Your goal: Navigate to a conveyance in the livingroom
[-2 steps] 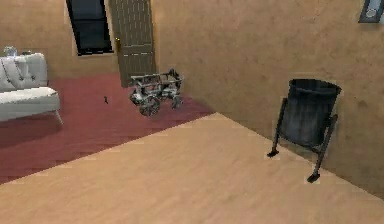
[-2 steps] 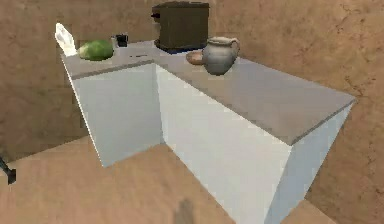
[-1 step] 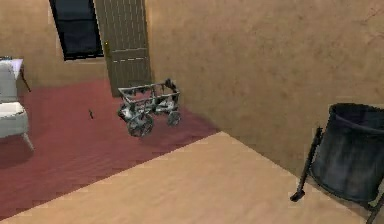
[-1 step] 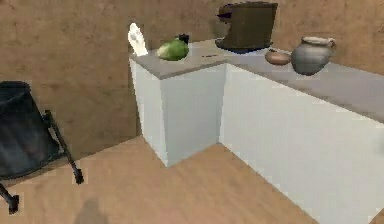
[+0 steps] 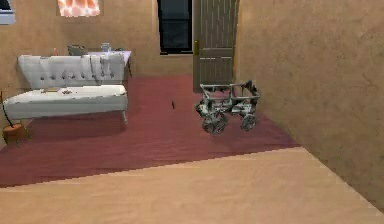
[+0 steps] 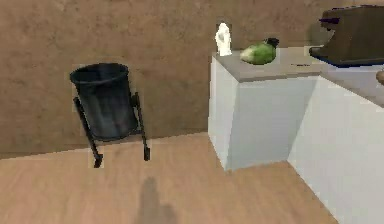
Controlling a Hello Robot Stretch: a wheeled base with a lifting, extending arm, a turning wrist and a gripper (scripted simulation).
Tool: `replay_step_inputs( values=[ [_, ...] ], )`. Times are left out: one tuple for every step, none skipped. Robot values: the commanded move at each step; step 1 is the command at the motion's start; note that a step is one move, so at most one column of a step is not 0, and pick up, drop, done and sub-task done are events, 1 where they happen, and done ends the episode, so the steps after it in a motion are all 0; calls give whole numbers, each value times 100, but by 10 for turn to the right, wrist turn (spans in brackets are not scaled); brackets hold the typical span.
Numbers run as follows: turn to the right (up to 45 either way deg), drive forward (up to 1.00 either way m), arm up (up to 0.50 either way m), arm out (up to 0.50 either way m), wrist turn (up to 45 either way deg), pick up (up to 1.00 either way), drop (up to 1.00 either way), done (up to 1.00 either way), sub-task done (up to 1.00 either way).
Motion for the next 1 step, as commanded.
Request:
replay_step_inputs(
  values=[
    [0,100,0,0,0,0,0,0,0]
  ],
)
